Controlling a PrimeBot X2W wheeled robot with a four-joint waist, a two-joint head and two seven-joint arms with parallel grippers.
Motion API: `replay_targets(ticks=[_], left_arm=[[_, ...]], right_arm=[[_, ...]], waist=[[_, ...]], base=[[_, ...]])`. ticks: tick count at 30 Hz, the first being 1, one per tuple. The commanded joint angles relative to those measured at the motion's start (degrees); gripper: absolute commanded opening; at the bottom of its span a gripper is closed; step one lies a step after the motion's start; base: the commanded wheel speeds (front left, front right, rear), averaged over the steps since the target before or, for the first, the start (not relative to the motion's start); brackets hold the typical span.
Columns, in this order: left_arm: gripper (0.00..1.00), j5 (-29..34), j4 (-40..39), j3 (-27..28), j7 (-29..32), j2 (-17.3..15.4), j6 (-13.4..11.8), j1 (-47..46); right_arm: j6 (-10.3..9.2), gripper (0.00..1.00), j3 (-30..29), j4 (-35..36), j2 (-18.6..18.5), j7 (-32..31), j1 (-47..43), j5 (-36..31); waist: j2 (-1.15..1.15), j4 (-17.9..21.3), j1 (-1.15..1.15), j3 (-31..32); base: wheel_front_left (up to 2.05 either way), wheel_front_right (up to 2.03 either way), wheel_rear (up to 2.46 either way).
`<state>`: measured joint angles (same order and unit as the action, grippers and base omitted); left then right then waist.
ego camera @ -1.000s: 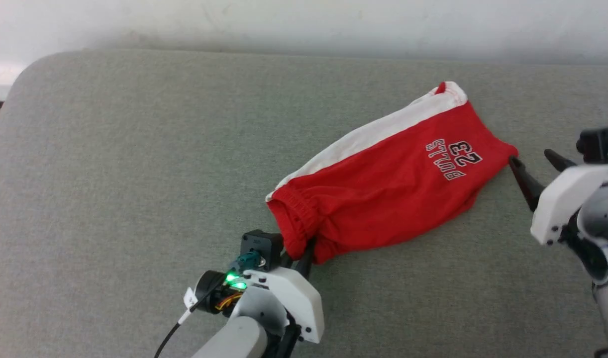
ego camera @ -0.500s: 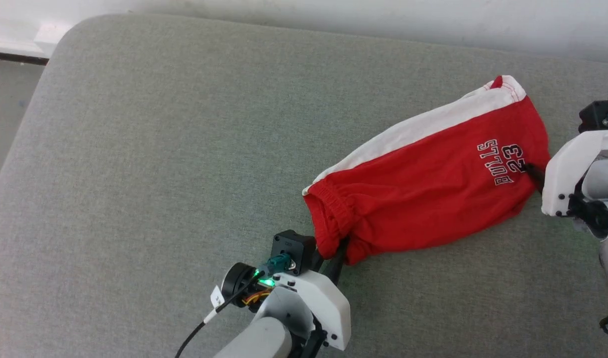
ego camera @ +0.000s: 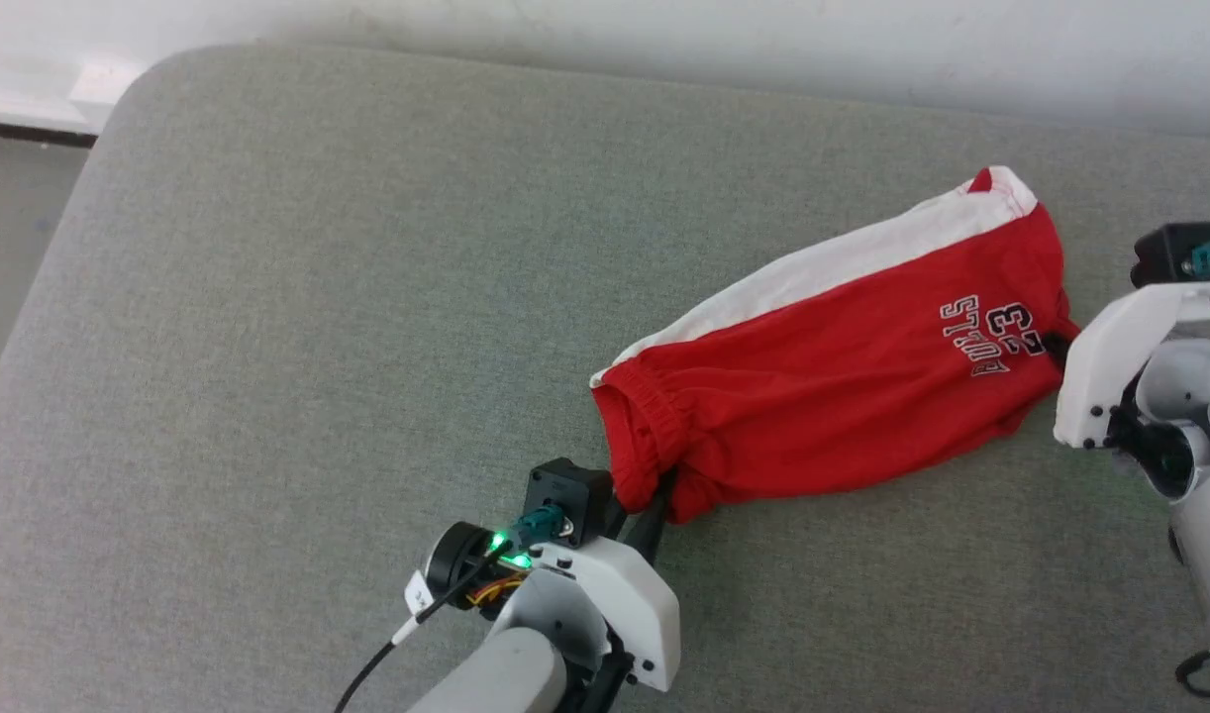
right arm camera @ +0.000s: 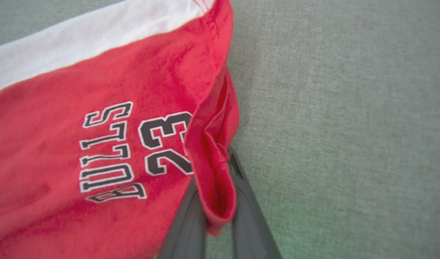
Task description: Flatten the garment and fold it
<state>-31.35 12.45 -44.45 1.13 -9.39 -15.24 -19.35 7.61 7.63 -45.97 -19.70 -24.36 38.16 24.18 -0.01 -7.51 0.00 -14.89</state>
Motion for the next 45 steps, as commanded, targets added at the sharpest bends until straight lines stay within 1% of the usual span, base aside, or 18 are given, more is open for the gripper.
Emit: replay_targets(ticks=[1, 5, 8, 9, 11, 12, 15, 18, 19, 21, 26, 30, 34, 35, 36, 37, 38, 45], left_arm=[[0.00, -0.1, 0.3, 0.5, -0.7, -0.7, -0.2, -0.1], [0.00, -0.8, 0.2, 1.4, -1.5, -1.6, -0.6, 1.2], [0.00, -1.5, -0.1, 1.9, -1.7, -2.4, -0.9, 2.6], [0.00, -1.7, -0.3, 1.9, -1.8, -2.7, -0.8, 3.0], [0.00, -2.3, -0.9, 1.5, -1.8, -3.3, 0.4, 3.9], [0.00, -2.6, -1.0, 1.5, -1.7, -3.6, 0.6, 4.4], [0.00, -3.2, -1.6, 1.5, -1.5, -4.8, 0.8, 6.2], [0.00, -4.0, -2.5, 1.9, -1.5, -6.1, 0.7, 8.1], [0.00, -4.0, -2.5, 1.9, -1.5, -6.1, 0.7, 8.1], [0.00, -4.7, -3.1, 2.2, -1.1, -7.1, 0.6, 9.4], [0.00, -5.9, -3.7, 2.1, 1.4, -9.7, 0.4, 11.9], [0.00, -7.0, -3.3, 0.7, 6.3, -11.1, 0.5, 12.9], [0.00, -7.1, -2.8, 0.4, 8.7, -11.5, -0.9, 13.1], [0.00, -7.0, -2.8, 0.2, 9.1, -11.6, -1.0, 13.0], [0.00, -6.9, -2.9, 0.0, 9.3, -11.6, -1.1, 12.9], [0.89, -6.8, -2.9, -0.1, 9.3, -11.5, -1.1, 12.8], [1.00, -6.8, -2.8, -0.1, 9.3, -11.5, -1.2, 12.7], [1.00, -6.6, -5.0, 1.1, 6.5, -11.3, -2.0, 12.7]], right_arm=[[-0.12, 0.00, 0.1, -0.7, 0.0, 0.6, -2.3, 1.6], [-0.12, 0.00, -1.0, 1.9, -0.3, 2.5, -5.7, 7.1], [-0.12, 0.00, -2.1, 5.5, -0.6, 3.7, -9.6, 10.9], [-0.12, 0.00, -2.6, 7.1, -0.6, 4.2, -11.3, 12.1], [-0.12, 0.00, -3.9, 10.8, -0.2, 5.4, -15.1, 13.9], [-0.12, 0.00, -4.5, 12.9, 0.1, 6.0, -17.4, 14.6], [-0.12, 0.00, -8.0, 19.4, 2.2, 7.1, -25.4, 16.0], [-0.12, 0.00, -11.7, 26.3, 5.2, 6.6, -33.8, 15.6], [-0.12, 0.00, -11.7, 26.3, 5.2, 6.6, -33.8, 15.6], [-0.12, 0.00, -13.5, 31.0, 7.1, 5.6, -38.8, 14.3], [-0.12, 0.00, -15.7, 40.7, 12.2, 0.8, -47.7, 10.0], [-0.12, 0.00, -17.3, 43.4, 14.4, -2.5, -50.5, 7.4], [-0.12, 0.00, -19.0, 42.1, 15.5, -4.2, -50.4, 6.5], [-0.12, 0.05, -19.4, 41.8, 15.5, -3.9, -50.1, 6.2], [-0.12, 1.00, -19.6, 41.5, 15.5, -3.7, -49.7, 5.9], [-0.12, 1.00, -19.7, 41.3, 15.3, -3.7, -49.4, 6.0], [-0.12, 1.00, -19.5, 41.6, 14.9, -3.7, -49.1, 6.0], [-0.12, 1.00, -18.3, 45.8, 10.2, -1.8, -48.0, 4.6]], waist=[[0.01, 1.1, 0.00, 1.9], [0.01, 2.2, 0.00, 4.4], [0.01, 3.1, 0.00, 6.1], [0.01, 3.4, 0.00, 6.7], [0.01, 3.8, 0.00, 7.7], [0.01, 4.0, 0.00, 8.2], [0.01, 4.8, 0.00, 9.6], [0.01, 5.8, 0.00, 10.5], [0.01, 5.8, 0.00, 10.5], [0.01, 6.4, 0.00, 10.9], [0.01, 7.7, 0.00, 11.3], [0.01, 8.0, 0.00, 11.3], [0.01, 7.9, 0.00, 11.2], [0.01, 7.7, 0.00, 11.2], [0.01, 7.4, 0.00, 11.2], [0.01, 7.2, 0.00, 11.3], [0.01, 7.1, 0.00, 11.3], [0.01, 5.4, 0.00, 12.1]], base=[[0.00, 0.00, 0.00], [0.00, 0.00, 0.00], [0.00, 0.00, 0.00], [0.00, 0.00, 0.00], [0.00, 0.00, 0.00], [0.00, 0.00, 0.00], [0.00, 0.00, 0.00], [0.00, 0.00, 0.00], [0.00, 0.00, 0.00], [0.00, 0.00, 0.00], [0.00, 0.00, 0.00], [0.00, 0.00, 0.00], [0.00, 0.00, 0.00], [0.00, 0.00, 0.00], [0.00, 0.00, 0.00], [0.00, 0.00, 0.00], [0.00, 0.00, 0.00], [0.00, 0.00, 0.00]])
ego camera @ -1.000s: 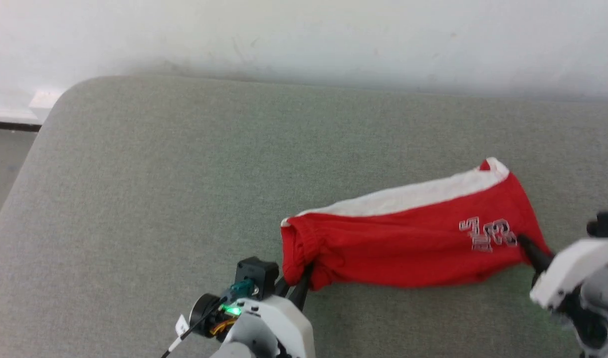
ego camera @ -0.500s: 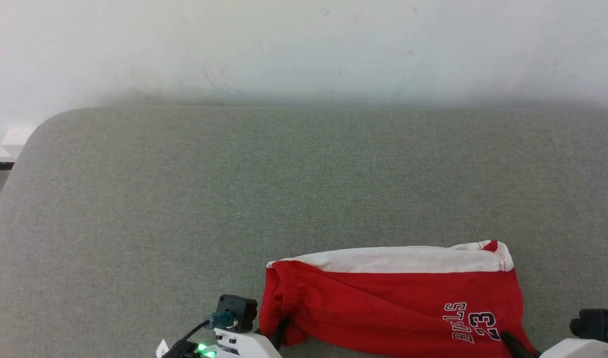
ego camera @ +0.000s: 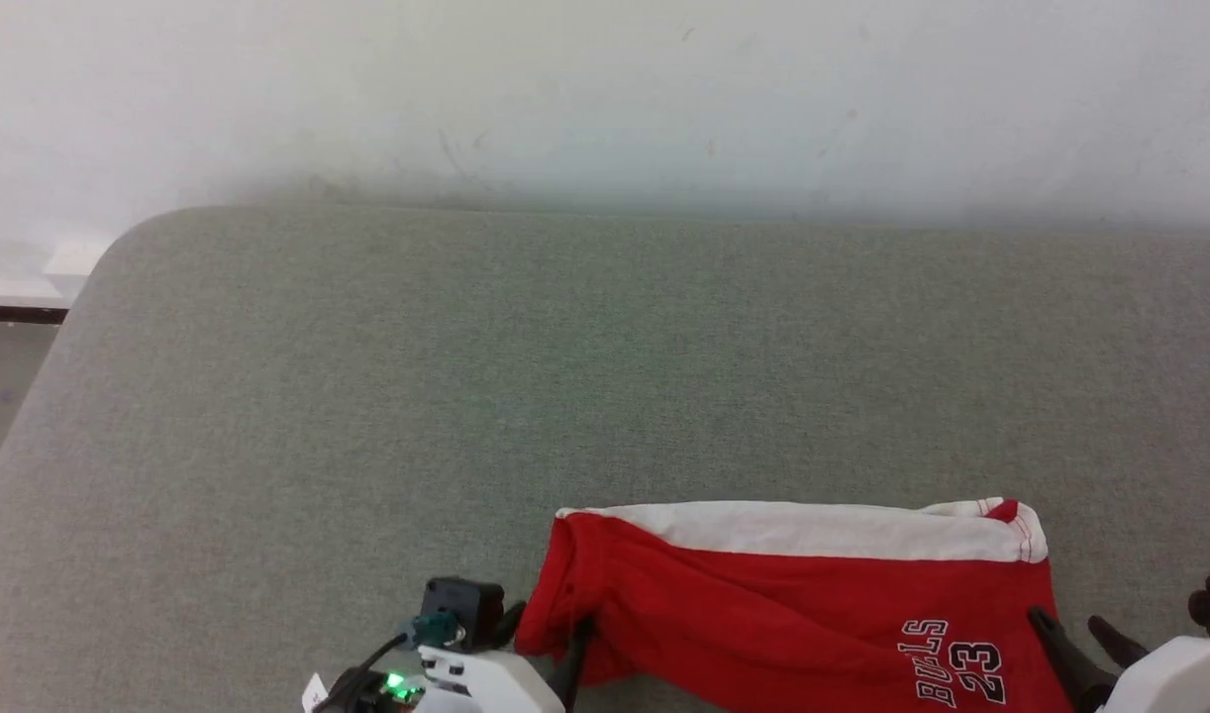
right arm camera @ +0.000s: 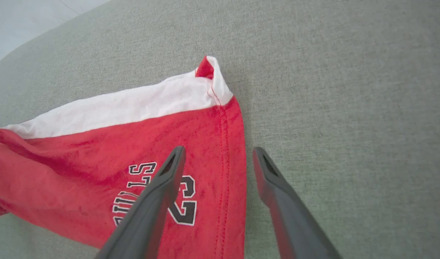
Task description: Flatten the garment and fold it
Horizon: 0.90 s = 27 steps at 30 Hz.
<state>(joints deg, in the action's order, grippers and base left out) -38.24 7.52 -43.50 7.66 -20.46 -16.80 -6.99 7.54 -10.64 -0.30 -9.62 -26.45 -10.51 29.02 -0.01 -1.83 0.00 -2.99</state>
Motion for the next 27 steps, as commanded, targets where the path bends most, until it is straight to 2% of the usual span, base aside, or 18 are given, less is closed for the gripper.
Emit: replay_targets(ticks=[1, 6, 8, 12, 16, 23, 27], left_arm=[[1.00, 0.3, -0.8, 0.7, -1.0, -0.3, -0.6, 0.3], [1.00, 1.2, -4.6, 2.5, -4.8, -1.4, -1.5, 0.4], [1.00, 2.4, -6.3, 4.0, -8.8, -1.7, -1.7, 0.0], [1.00, 8.2, -7.4, 6.9, -19.6, -2.8, -4.4, -1.1], [1.00, 13.2, -8.3, 11.4, -22.6, -2.1, -6.0, -0.1], [1.00, 23.5, -12.1, 19.5, -22.6, 0.5, -3.9, 5.7], [1.00, 27.0, -11.4, 21.8, -22.6, 2.0, -1.5, 8.4]], right_arm=[[-0.05, 1.00, 0.1, 0.3, -0.2, 0.3, 0.8, -0.3], [-0.05, 1.00, 1.4, -1.7, -3.1, 1.8, 1.6, -3.0], [-0.05, 1.00, 2.1, -3.0, -3.7, 2.9, 2.0, -4.1], [-0.05, 1.00, 3.0, -6.0, -3.9, 4.6, 2.9, -5.0], [-0.05, 1.00, 3.4, -9.4, -3.8, 5.1, 3.5, -5.3], [-0.05, 1.00, 4.7, -13.2, -2.9, 4.5, 4.3, -3.4], [-0.05, 1.00, 6.6, -15.1, -2.7, 3.7, 4.5, -2.6]], waist=[[0.01, -0.6, 0.00, 0.3], [0.01, -1.9, 0.00, 0.1], [0.01, -2.5, 0.00, -0.2], [0.01, -3.5, 0.00, -0.5], [0.01, -4.2, 0.00, -0.7], [0.01, -5.1, 0.00, -1.3], [0.01, -5.5, 0.00, -1.7]], base=[[0.00, 0.00, 0.00], [0.00, 0.00, 0.00], [0.00, 0.00, 0.00], [0.00, 0.00, 0.00], [0.00, 0.00, 0.00], [0.00, 0.00, 0.00], [0.00, 0.00, 0.00]])
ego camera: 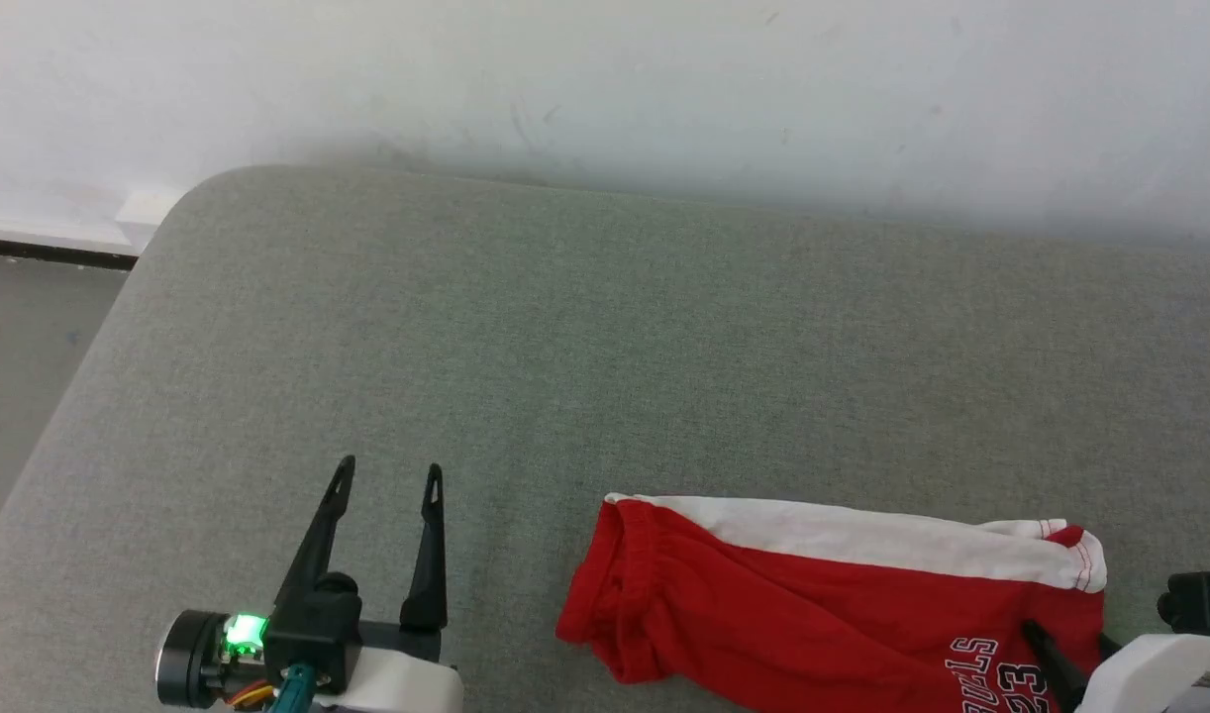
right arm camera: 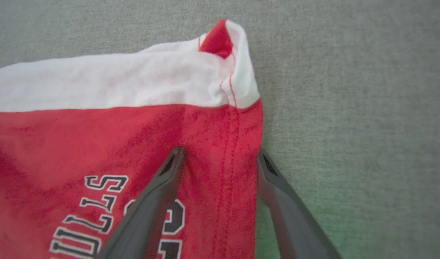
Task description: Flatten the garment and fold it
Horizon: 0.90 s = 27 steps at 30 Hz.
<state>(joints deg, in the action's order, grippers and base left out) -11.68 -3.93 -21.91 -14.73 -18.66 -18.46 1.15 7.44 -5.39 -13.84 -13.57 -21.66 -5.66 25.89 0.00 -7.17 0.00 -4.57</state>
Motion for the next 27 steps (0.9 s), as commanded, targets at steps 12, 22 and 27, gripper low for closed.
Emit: replay_targets(ticks=[12, 22, 27], left_arm=[[1.00, 4.7, 1.4, 5.8, -0.3, 4.2, 5.5, 0.8], [1.00, 6.1, 2.3, 7.6, -0.3, 6.6, 8.9, 1.5], [1.00, 6.7, 2.8, 8.1, -0.3, 7.6, 9.9, 1.4]], right_arm=[[0.05, 0.00, 3.7, -4.7, 1.9, -0.2, 1.6, 2.1], [0.05, 0.00, -9.0, -7.6, -2.8, 2.6, 5.4, -0.2], [0.05, 0.00, -12.1, -8.5, -4.7, 2.0, 6.0, -1.8]], waist=[[0.00, -0.6, 0.00, -1.4], [0.00, 0.6, 0.00, -0.1], [0.00, 0.7, 0.00, 0.2]], base=[[0.00, 0.00, 0.00], [0.00, 0.00, 0.00], [0.00, 0.00, 0.00]])
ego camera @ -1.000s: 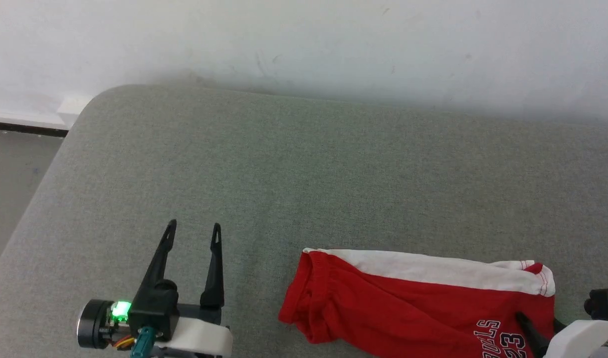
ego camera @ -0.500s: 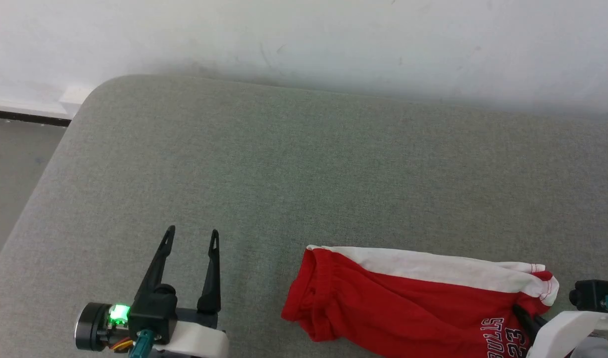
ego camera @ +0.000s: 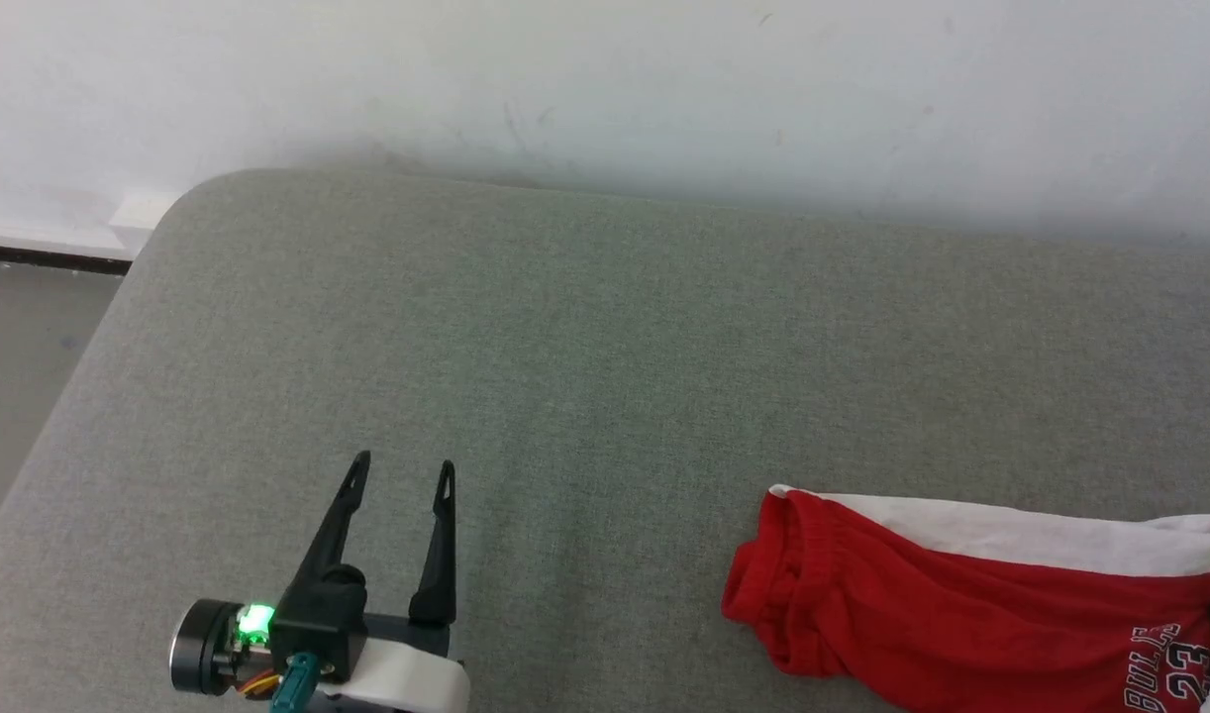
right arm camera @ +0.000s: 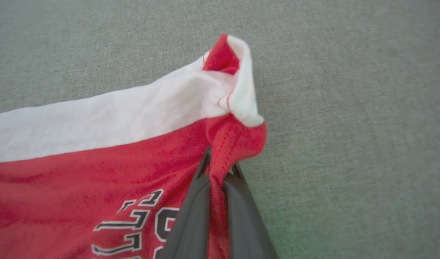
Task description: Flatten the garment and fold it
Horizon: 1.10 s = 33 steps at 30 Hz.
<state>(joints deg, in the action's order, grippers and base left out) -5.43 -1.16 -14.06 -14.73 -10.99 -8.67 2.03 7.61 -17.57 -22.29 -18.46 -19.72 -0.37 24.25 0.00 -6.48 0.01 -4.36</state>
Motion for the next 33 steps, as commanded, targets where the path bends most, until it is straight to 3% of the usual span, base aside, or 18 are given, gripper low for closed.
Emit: replay_targets(ticks=[1, 12, 20, 25, 33], left_arm=[[1.00, 0.5, 0.2, 0.4, -0.3, 0.1, 0.3, 0.6], [1.00, 1.2, 1.0, 2.0, -0.3, 1.7, 2.2, 2.7], [1.00, 2.0, 0.6, 2.3, -0.3, 2.5, 3.7, 3.2], [1.00, 2.5, 1.3, 2.4, -0.3, 2.6, 4.4, 3.5], [1.00, 3.0, 1.8, 2.3, -0.3, 2.9, 5.3, 3.4]], right_arm=[[-0.12, 0.00, 0.0, 0.3, 0.1, -0.2, 0.7, -0.3], [-0.12, 0.00, 7.0, 15.6, 4.2, -9.1, -3.9, 4.3], [-0.12, 0.00, 13.6, 26.2, 11.7, -15.6, -5.1, 6.7], [-0.12, 0.00, 17.6, 26.6, 15.1, -16.5, -3.3, 9.1], [-0.12, 0.00, 21.7, 18.7, 15.6, -10.2, -0.2, 11.1]], waist=[[0.00, 0.0, -0.01, 0.2], [0.00, 0.1, -0.01, 3.4], [0.00, -0.9, -0.01, 3.9], [0.00, -1.6, -0.01, 4.1], [0.00, -3.3, -0.01, 4.5]], base=[[0.00, 0.00, 0.00], [0.00, 0.00, 0.00], [0.00, 0.00, 0.00], [0.00, 0.00, 0.00], [0.00, 0.00, 0.00]])
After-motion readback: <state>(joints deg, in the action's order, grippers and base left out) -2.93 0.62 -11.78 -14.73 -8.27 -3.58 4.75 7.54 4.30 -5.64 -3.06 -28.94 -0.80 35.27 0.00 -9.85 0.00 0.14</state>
